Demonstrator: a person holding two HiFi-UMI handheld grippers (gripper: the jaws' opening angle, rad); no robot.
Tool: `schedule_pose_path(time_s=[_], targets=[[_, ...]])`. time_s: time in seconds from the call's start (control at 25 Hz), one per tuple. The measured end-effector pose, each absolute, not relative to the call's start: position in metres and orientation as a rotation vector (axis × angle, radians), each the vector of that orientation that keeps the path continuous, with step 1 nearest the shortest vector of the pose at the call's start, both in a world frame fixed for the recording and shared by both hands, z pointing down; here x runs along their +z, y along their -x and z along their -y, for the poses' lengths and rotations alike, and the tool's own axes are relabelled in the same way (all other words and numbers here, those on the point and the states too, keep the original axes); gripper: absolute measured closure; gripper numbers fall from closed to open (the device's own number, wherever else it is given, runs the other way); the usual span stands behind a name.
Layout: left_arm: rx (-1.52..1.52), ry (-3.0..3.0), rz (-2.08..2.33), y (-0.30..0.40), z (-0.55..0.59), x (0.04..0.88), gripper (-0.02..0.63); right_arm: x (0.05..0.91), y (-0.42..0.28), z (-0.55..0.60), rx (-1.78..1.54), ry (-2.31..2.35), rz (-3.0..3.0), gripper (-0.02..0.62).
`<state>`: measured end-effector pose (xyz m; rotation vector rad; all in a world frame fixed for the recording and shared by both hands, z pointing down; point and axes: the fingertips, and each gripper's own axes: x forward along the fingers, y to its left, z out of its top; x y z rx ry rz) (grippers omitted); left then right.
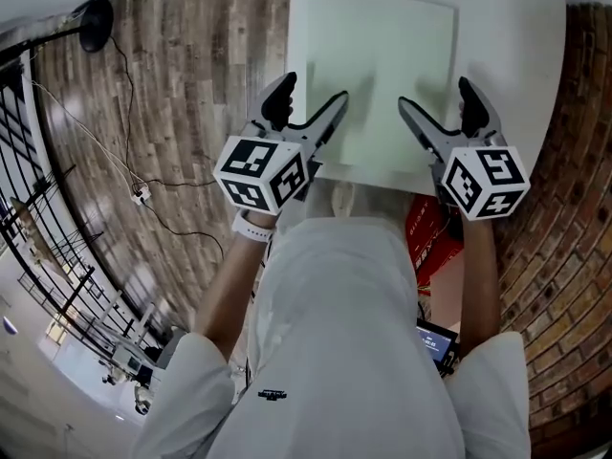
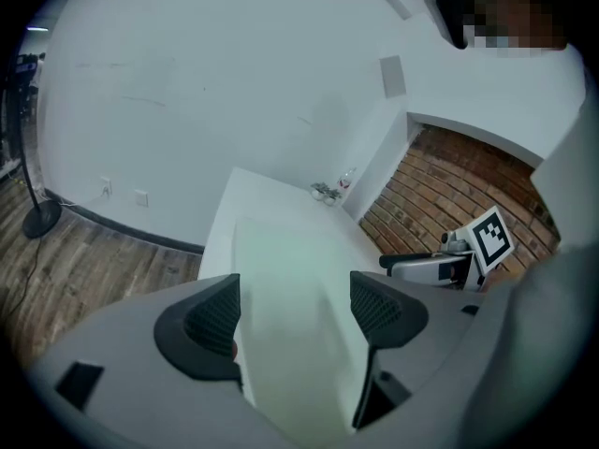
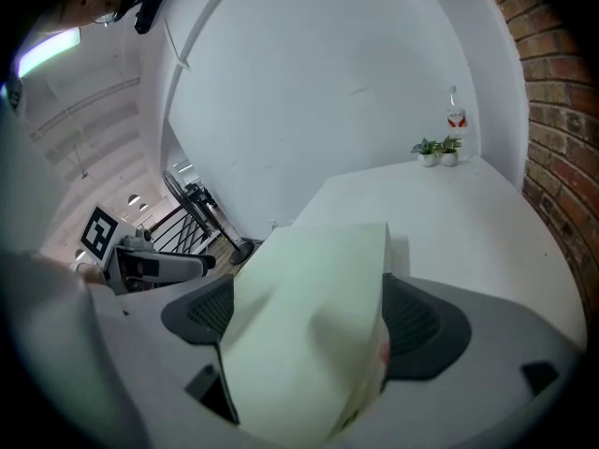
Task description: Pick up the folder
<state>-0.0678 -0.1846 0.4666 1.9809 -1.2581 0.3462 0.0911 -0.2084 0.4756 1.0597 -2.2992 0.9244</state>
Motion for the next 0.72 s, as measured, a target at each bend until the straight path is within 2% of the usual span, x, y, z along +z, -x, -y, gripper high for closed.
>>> schedule_pose_path(time_s=[0.36, 0.72], targets=[[0.399, -1.938, 1.234, 0.069, 0.184, 0.506, 0.256, 0.517, -0.095, 0.209, 0.955, -1.028, 2.225, 0.096], [0.419, -1.891, 1.207, 0.076, 0.187, 0.531, 0.256, 0.543, -0.091, 0.212, 0.963, -0.980, 2.179, 0.047]])
